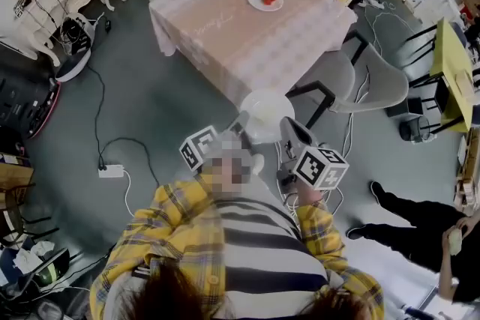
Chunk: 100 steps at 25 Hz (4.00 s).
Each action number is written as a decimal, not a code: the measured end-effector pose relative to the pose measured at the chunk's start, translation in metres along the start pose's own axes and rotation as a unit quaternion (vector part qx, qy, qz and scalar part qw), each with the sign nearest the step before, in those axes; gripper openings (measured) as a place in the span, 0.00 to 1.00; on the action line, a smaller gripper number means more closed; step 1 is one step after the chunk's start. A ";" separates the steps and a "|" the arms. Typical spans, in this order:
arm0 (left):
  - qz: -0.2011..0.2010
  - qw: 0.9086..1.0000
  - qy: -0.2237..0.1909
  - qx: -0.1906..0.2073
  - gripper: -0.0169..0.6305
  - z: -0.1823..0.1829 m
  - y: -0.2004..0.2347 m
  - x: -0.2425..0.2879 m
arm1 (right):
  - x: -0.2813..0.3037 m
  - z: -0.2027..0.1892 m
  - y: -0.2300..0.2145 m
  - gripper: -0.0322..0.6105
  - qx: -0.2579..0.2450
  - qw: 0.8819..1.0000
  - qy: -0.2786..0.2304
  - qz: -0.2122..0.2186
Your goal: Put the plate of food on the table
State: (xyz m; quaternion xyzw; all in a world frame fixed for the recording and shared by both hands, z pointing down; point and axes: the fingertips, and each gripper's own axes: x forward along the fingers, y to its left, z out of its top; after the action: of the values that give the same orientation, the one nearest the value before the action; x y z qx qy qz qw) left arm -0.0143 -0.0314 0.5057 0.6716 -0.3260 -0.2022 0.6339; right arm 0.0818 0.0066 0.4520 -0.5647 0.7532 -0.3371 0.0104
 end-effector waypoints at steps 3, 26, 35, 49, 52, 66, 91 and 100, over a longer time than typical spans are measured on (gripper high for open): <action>0.003 1.000 -0.009 0.001 0.04 0.006 -0.003 0.024 | 0.016 0.018 -0.013 0.05 -0.002 1.000 0.006 0.012; 0.010 0.996 -0.086 -0.007 0.04 0.049 -0.012 0.146 | 0.097 0.107 -0.093 0.05 -0.033 0.997 0.041 0.063; 0.017 0.995 -0.098 -0.011 0.04 0.072 -0.010 0.169 | 0.130 0.120 -0.101 0.05 -0.038 0.996 0.056 0.066; 0.050 0.997 -0.063 -0.006 0.04 0.130 0.004 0.236 | 0.205 0.149 -0.125 0.05 -0.011 0.997 0.067 0.036; 0.055 0.997 -0.051 -0.005 0.04 0.141 0.008 0.250 | 0.221 0.155 -0.129 0.05 -0.008 0.997 0.069 0.031; 0.077 0.997 -0.019 -0.016 0.04 0.171 0.024 0.294 | 0.265 0.168 -0.147 0.05 0.016 0.997 0.075 0.001; 0.135 0.989 0.054 0.040 0.05 0.199 0.038 0.320 | 0.303 0.168 -0.145 0.05 0.021 0.996 0.089 0.005; 0.160 0.971 0.156 0.087 0.07 0.193 0.049 0.323 | 0.307 0.168 -0.147 0.05 0.023 0.995 0.092 0.011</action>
State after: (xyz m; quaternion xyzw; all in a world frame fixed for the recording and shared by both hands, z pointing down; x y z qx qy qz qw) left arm 0.0729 -0.3941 0.5778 0.6866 -0.3427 0.0390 0.6400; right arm 0.1610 -0.3593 0.5107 -0.5227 0.7494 -0.4043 -0.0422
